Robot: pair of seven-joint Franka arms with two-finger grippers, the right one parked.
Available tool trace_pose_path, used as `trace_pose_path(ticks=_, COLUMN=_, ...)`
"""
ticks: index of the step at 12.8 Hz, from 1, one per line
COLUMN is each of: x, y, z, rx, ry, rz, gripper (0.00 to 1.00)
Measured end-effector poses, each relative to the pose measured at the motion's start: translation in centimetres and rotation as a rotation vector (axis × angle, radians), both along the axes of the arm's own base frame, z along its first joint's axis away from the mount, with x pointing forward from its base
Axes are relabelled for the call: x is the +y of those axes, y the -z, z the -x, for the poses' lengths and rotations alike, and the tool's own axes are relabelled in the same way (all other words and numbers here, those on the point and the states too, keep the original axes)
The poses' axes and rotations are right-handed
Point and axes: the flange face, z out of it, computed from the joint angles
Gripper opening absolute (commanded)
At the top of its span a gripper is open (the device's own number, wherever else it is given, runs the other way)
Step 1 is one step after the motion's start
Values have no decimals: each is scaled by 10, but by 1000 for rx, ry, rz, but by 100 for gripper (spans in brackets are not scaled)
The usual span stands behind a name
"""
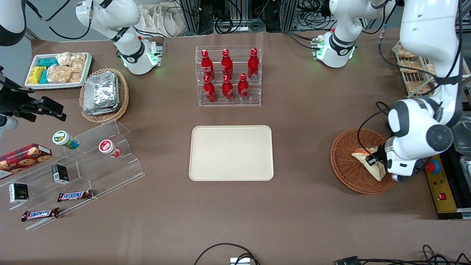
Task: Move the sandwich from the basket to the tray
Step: 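Lift the sandwich and carry it over the cream tray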
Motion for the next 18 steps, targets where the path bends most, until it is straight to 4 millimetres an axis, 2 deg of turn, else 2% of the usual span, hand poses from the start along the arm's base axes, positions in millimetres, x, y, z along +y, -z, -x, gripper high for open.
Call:
trace_pose_path(ticks=2, x=-12, y=-67, z=-5, rx=-5, ry=140, rz=19, gripper=0)
trace_pose_path(ticks=3, x=-24, y=-98, z=-6, rx=-12, ry=203, rz=12, gripper=0)
trace_pose_path(ticks=4, x=-46, y=-125, z=-5, rx=-17, ry=267, rz=-2, gripper=0)
trace_pose_path(ticks=5, x=-76, y=-149, z=-2, rx=-11, ry=334, rz=-18, gripper=0)
trace_pose_path(ticks=7, x=-149, y=-193, z=12, rx=10, ry=478, rz=-48, gripper=0)
trace_pose_path(ticks=9, x=-224, y=-217, z=34, rx=-2, ry=608, rz=-38, gripper=0)
trace_pose_path(ticks=11, x=-286, y=-210, z=56, rx=2, ry=653, rz=-21, gripper=0)
trace_pose_path(ticks=13, x=-336, y=-181, z=66, rx=-2, ry=635, rz=-4, gripper=0)
trace_pose_path(ticks=16, x=-393, y=-105, z=65, rx=4, ry=570, rz=18, gripper=0)
trace_pose_path(ticks=18, x=-418, y=-48, z=64, rx=16, ry=566, rz=20, gripper=0)
